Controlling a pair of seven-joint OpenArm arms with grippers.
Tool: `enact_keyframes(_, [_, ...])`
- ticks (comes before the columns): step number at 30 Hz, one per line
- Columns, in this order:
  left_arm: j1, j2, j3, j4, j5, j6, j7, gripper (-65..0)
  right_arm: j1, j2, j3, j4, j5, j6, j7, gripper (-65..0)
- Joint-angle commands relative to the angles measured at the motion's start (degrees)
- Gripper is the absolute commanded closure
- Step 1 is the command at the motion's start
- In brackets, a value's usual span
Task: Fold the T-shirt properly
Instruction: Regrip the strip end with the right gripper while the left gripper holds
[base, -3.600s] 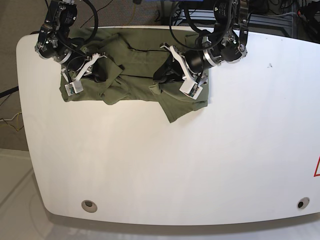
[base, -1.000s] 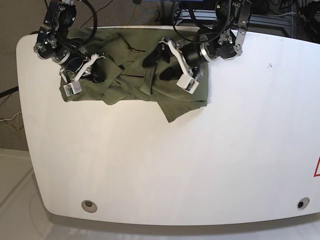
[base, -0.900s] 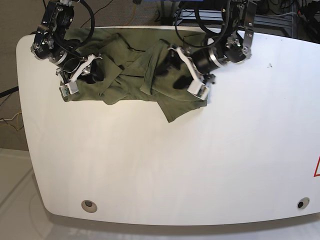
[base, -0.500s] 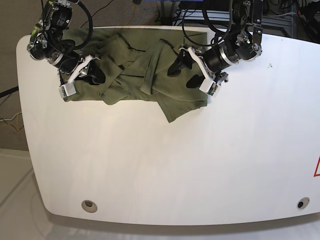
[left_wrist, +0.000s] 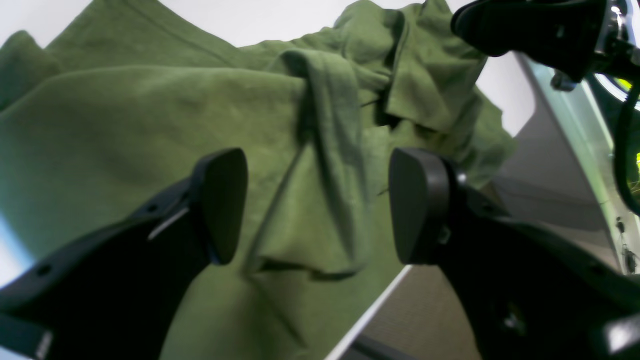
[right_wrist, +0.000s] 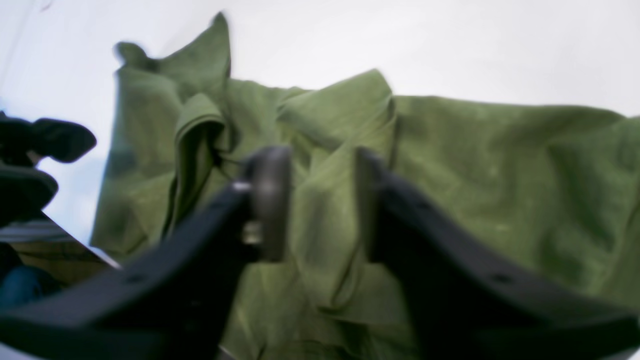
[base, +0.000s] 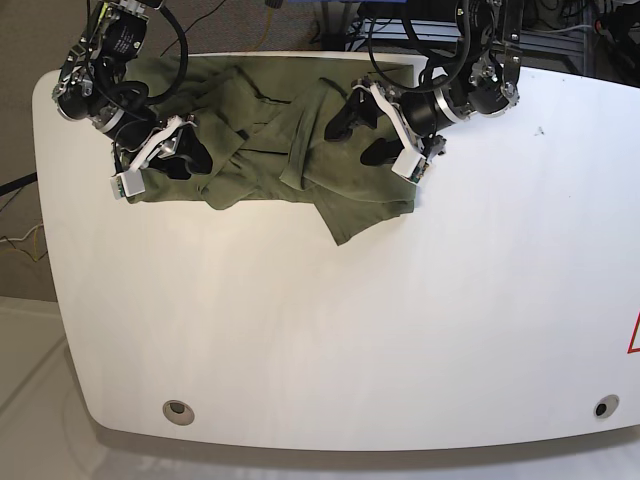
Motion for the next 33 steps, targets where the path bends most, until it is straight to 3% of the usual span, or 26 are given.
enact_keyframes(1, [-0.61,-0.15,-0.29,0.33,-2.01,-0.17,-0.88,-41.5,0.48,0.93,0.24,1.47,-0.98,0.43,1.82,-31.6])
enact_keyframes(5, [-0.25,-0.46,-0.4,0.05,-1.22,-0.04,-1.06,-41.2,-0.22,1.7,-0.69,1.66,-2.35,0.43,3.37,-39.6])
enact_keyframes(7, [-0.24,-0.52,-0.49,0.04,-0.95,0.13,-1.11,-41.3,-0.37,2.03,-0.57,1.55,-2.34,0.43,3.64,-40.4])
enact_keyframes(17, [-0.44,-0.45,-0.16,0.34,-0.03,0.3,-1.81,-41.2,-0.6,5.89,3.43,-2.01,-1.75,0.43,2.27,-41.4])
enact_keyframes(33, [-0.02,-0.56,-0.37,-0.13,-0.07,0.52,-2.15,-41.5,-0.18,9.54,5.08,-10.87,-7.59,0.43,3.36,-42.6])
